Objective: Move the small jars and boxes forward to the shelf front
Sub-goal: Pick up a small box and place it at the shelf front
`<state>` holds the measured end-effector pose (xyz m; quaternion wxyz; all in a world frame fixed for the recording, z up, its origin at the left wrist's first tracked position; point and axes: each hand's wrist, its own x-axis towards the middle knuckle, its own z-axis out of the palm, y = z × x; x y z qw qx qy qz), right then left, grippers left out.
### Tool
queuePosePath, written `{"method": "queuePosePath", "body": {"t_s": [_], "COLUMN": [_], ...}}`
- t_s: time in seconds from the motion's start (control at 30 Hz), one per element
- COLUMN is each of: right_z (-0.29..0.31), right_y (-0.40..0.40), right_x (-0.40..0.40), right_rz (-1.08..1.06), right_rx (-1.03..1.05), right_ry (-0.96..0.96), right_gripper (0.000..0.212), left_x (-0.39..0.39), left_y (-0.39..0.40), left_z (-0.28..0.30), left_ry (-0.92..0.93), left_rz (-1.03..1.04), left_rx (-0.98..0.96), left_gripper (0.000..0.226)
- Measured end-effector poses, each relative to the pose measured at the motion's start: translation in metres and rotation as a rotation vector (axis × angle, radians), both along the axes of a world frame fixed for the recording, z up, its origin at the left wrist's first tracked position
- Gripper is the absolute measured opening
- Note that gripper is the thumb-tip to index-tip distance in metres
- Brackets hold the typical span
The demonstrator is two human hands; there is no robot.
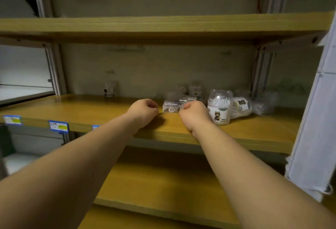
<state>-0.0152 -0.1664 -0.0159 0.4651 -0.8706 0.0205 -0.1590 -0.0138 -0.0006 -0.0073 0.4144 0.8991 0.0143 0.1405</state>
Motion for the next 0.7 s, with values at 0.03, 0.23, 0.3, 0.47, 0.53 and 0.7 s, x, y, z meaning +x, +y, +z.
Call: {"method": "queuePosePath", "body": {"t_s": [0.03,0.23,0.3,0.47,0.53,0.7], "right_z": [0.001,0.013,0.015,0.011,0.006,0.003], "right_y": [0.001,0.013,0.021,0.031,0.028,0.03], "right_x": [0.001,0.015,0.024,0.052,0.056,0.057], "right_rz": [0.021,0.074,0.043,-0.025,0.0,0.161], "right_rx": [-0.034,-0.267,-0.369,-0.419,-0.256,0.262], "right_ry": [0.022,0.145,0.144,0.082,0.056,0.035], "right_gripper": [0.021,0.007,0.005,0.019,0.016,0.019], "left_x": [-0.002,0.017,0.035,0.077,0.09,0.103], "left_y": [0.001,-0.009,-0.011,-0.013,-0.009,0.01], "left_z": [0.0,0.011,0.014,0.013,0.007,-0.005], "left_ry": [0.018,0.142,0.18,0.125,0.098,-0.022], "left_rz": [0.008,0.038,0.014,-0.114,-0.169,-0.329], "left_rx": [-0.023,-0.097,-0.115,-0.041,-0.072,-0.385], "left_gripper": [0.025,0.032,0.037,0.028,0.026,0.045]}}
